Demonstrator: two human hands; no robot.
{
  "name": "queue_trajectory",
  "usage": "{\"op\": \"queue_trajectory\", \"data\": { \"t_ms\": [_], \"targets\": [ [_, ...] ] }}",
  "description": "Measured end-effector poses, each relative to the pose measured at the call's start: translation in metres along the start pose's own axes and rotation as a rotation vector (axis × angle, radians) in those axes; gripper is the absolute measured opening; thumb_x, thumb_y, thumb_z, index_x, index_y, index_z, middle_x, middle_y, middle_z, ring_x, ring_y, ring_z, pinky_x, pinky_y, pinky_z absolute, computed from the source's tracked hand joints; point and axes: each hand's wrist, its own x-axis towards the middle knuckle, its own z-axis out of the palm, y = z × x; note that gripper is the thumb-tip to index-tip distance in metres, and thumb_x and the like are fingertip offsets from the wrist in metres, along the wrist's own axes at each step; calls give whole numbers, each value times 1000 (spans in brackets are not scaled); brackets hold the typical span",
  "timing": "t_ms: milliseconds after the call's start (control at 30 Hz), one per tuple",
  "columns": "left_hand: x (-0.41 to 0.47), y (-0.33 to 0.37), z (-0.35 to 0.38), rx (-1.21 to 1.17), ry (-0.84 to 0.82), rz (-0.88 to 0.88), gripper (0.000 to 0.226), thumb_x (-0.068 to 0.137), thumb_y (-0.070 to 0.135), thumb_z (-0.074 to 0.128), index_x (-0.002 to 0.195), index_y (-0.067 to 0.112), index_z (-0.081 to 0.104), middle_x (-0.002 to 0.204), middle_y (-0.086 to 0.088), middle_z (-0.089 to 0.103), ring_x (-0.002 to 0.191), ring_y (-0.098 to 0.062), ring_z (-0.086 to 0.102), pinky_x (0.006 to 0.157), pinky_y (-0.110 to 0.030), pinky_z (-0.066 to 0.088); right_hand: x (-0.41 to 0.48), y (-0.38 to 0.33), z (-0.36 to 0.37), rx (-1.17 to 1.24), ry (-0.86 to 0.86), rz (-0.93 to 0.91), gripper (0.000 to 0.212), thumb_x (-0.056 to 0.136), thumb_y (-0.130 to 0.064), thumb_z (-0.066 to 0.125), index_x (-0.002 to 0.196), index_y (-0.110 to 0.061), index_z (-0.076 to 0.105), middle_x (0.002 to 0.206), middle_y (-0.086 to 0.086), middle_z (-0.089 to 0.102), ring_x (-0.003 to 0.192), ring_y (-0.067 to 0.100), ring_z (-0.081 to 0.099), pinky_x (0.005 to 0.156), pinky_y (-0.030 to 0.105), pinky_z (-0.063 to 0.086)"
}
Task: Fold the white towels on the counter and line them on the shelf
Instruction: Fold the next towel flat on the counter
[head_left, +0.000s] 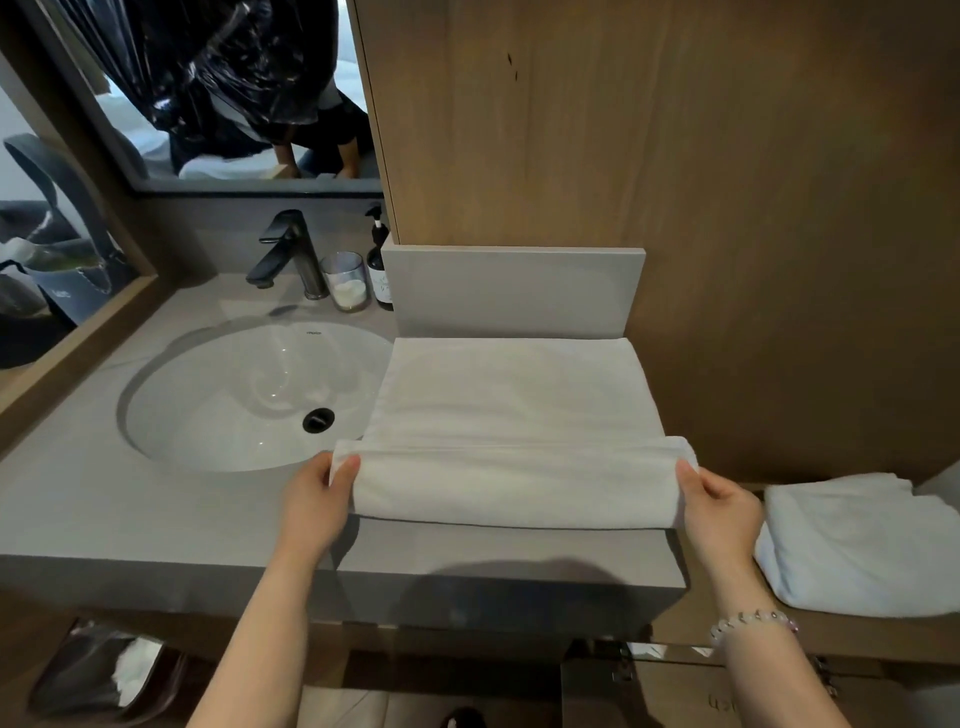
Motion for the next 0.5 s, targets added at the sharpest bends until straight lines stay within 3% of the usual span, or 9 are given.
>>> {"op": "queue_trajectory", "data": {
  "t_ms": [67, 133, 267, 367, 500],
  "targets": [
    [10, 1, 7, -29, 17, -36, 21, 98, 21, 45, 83, 7, 51, 74, -1, 53, 78, -24, 51, 64, -32, 35, 2, -1, 8, -44, 25, -23, 29, 90, -18, 61, 90, 10, 68, 84, 24, 66, 93, 45, 58, 86, 48, 48],
    [23, 1, 11, -56, 24, -62, 20, 98, 21, 44, 89, 5, 53, 80, -3, 55, 84, -26, 52, 71, -33, 35, 5, -1, 16, -80, 52, -39, 32, 91, -20, 60, 84, 11, 67, 83, 28, 65, 90, 48, 56, 83, 49, 48],
    [46, 3, 19, -51, 24, -57, 17, 99, 21, 42, 90, 8, 50, 90, -7, 55, 86, -24, 49, 74, -30, 32, 15, -4, 28, -126, 86, 1, 29, 91, -22, 59, 96, 5, 69, 82, 12, 63, 88, 32, 59, 81, 36, 43],
    [62, 5, 23, -55, 19, -53, 16, 98, 19, 44, 92, 7, 52, 89, -8, 54, 86, -24, 47, 73, -28, 30, 24, -8, 40, -167, 116, 29, 31, 92, -25, 58, 106, 2, 67, 97, 14, 67, 93, 27, 58, 84, 34, 42],
    [83, 2, 29, -43, 22, -68, 19, 98, 22, 43, 101, 7, 54, 92, -7, 52, 86, -27, 46, 76, -30, 31, 35, -16, 56, -262, 140, 9, 31, 93, -25, 56, 100, 3, 69, 94, 16, 68, 84, 25, 57, 79, 30, 40]
  ]
}}
